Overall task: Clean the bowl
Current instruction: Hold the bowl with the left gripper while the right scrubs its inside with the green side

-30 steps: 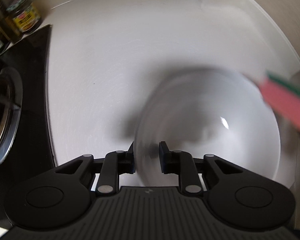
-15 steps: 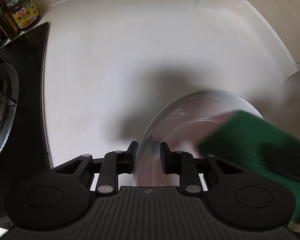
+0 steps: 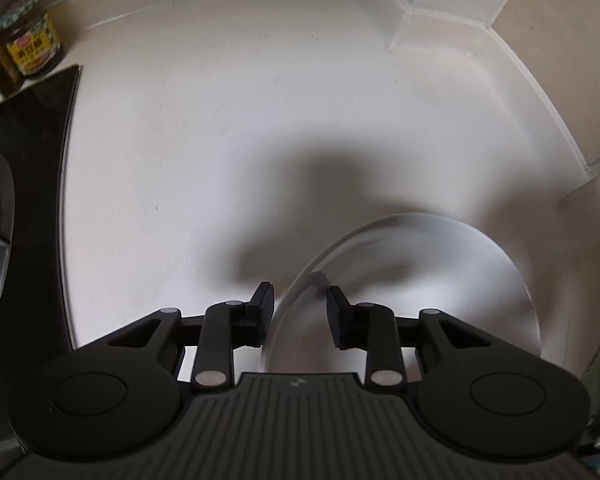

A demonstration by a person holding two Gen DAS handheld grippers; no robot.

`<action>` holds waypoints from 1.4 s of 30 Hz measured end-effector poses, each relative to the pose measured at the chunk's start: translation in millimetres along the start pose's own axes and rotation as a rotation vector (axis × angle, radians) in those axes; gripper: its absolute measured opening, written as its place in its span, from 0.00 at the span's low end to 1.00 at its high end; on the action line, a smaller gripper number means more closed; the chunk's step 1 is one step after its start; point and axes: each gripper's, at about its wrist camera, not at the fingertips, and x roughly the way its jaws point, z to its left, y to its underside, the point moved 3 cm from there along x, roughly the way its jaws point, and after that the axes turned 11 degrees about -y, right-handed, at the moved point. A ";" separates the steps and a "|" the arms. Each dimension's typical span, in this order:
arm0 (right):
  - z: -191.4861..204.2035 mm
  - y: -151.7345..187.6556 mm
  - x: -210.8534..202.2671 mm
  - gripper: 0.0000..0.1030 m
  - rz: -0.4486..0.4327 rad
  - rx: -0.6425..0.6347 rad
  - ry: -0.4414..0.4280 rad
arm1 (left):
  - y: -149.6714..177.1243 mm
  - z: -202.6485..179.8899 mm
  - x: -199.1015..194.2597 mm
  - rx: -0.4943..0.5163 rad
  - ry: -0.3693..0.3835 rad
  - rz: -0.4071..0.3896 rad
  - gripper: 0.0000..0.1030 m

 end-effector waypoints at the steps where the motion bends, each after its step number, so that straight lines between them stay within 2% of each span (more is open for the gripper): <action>1: -5.8 -0.9 0.3 0.26 -0.024 0.052 0.035 | -0.8 0.9 0.7 -0.003 -0.002 0.005 0.28; 5: -23.7 -4.8 9.0 0.26 -0.110 0.231 0.168 | -5.4 9.3 6.0 -0.023 -0.009 0.024 0.22; 7: -19.8 -7.5 27.2 0.26 -0.128 0.256 0.237 | -5.2 12.4 9.1 -0.017 -0.031 0.019 0.24; 9: -15.3 -7.9 34.6 0.26 -0.137 0.221 0.248 | -3.4 17.4 9.6 -0.041 -0.033 0.021 0.24; 12: -6.5 -2.0 29.3 0.27 -0.126 0.079 0.140 | -1.7 23.7 8.7 -0.065 -0.017 0.025 0.25; 13: -0.5 5.4 22.2 0.27 -0.091 -0.041 0.085 | -0.9 24.4 9.1 -0.067 -0.007 0.028 0.25; 15: 3.5 11.9 13.7 0.27 -0.066 -0.136 0.049 | 0.8 23.9 7.9 -0.061 0.005 0.030 0.24; 16: 4.6 19.0 -0.4 0.27 -0.032 -0.234 -0.003 | 0.9 24.7 8.5 -0.057 0.008 0.030 0.24; 19: -3.4 24.4 -21.3 0.26 0.023 -0.336 -0.041 | 2.3 26.3 7.3 -0.038 -0.006 0.051 0.17; 23: -13.1 34.5 -11.2 0.26 0.151 -0.485 0.176 | 13.5 23.9 1.1 -0.006 -0.014 0.112 0.13; 26: -16.4 46.6 5.3 0.25 0.156 -0.567 0.218 | 25.8 20.4 -4.4 0.002 0.002 0.129 0.13; 27: -14.6 47.9 14.8 0.25 0.167 -0.593 0.232 | 26.3 20.1 -4.7 -0.003 -0.006 0.117 0.17; 30: 4.9 57.6 39.0 0.27 0.270 -0.690 0.259 | 26.8 19.2 -5.2 -0.015 -0.031 0.083 0.19; 33: 6.1 57.8 22.7 0.27 0.314 -0.586 0.206 | 10.7 17.2 -0.1 -0.004 -0.037 0.031 0.24; 34: 8.0 52.0 15.7 0.27 0.293 -0.481 0.146 | 5.1 16.2 1.6 0.001 -0.035 0.015 0.28; 36: 10.2 38.3 1.9 0.26 0.188 -0.271 0.033 | -8.1 9.1 5.3 0.046 -0.013 -0.012 0.36; 38: -3.4 19.0 -7.7 0.26 0.069 -0.083 -0.026 | -21.1 0.2 9.2 0.131 -0.020 -0.050 0.39; 40: -15.9 20.4 -13.8 0.26 0.019 0.002 0.002 | -29.5 -1.5 12.3 0.188 -0.033 -0.050 0.31; 42: -25.0 27.4 -22.2 0.26 0.017 0.020 0.054 | -30.2 3.5 11.1 0.188 -0.043 -0.008 0.20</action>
